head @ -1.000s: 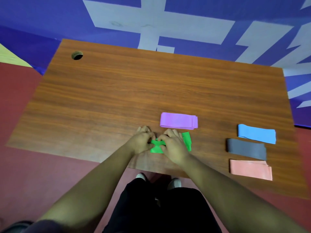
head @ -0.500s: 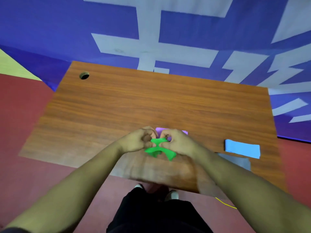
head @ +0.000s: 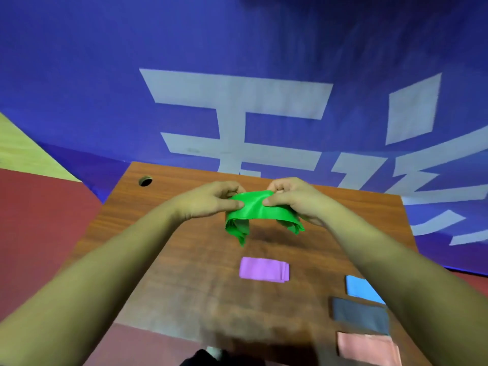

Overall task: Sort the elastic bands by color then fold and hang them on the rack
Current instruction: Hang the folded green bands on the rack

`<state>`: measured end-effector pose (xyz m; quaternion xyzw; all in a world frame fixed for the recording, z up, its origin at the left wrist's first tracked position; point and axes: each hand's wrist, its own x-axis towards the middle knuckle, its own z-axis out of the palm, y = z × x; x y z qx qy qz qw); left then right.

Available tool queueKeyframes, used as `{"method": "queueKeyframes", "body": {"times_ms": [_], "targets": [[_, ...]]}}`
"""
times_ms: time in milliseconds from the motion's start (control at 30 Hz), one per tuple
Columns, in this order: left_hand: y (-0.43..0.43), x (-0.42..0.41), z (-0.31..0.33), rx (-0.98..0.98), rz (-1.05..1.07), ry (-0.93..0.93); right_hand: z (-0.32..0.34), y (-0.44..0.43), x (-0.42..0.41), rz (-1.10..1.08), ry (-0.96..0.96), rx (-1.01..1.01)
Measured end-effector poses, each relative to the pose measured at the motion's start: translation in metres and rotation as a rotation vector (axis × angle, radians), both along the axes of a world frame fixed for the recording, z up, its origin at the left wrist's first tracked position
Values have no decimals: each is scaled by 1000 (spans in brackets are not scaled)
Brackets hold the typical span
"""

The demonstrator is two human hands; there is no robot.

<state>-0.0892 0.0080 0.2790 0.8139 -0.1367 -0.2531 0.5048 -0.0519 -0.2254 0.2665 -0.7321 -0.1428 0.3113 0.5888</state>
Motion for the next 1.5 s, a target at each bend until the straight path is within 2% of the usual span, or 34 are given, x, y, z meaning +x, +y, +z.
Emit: {"method": "queueKeyframes", "body": {"times_ms": [233,367,433,533,633,833,900,1000,1100,1167,1333,1500], "targets": [[14,45,49,16,-83,-78,30,17,22,-8,64,66],[18,68,82,-23,-205,-103,58,26,33,98,69,103],[21,79,94,-16,-250,-110,71,33,36,90,2,88],[23,91,109,-16,-297,-130,87,41,39,-34,-150,68],[24,98,122,-32,-294,-159,101,43,40,-96,-181,139],[12,97,152,-59,-254,-238,143,26,44,-74,-273,-14],[10,92,165,-76,-246,-304,158,19,45,-125,-265,4],[3,80,185,83,-301,-550,184,9,44,-196,-218,107],[-11,69,203,170,-212,-797,210,-2,43,-190,-230,131],[-18,65,216,139,-154,-853,224,-7,42,-185,-252,109],[-27,65,240,71,-78,-849,252,-19,35,-197,-490,52],[-40,68,255,-30,-14,-824,272,-27,14,-82,-860,-307]]}}
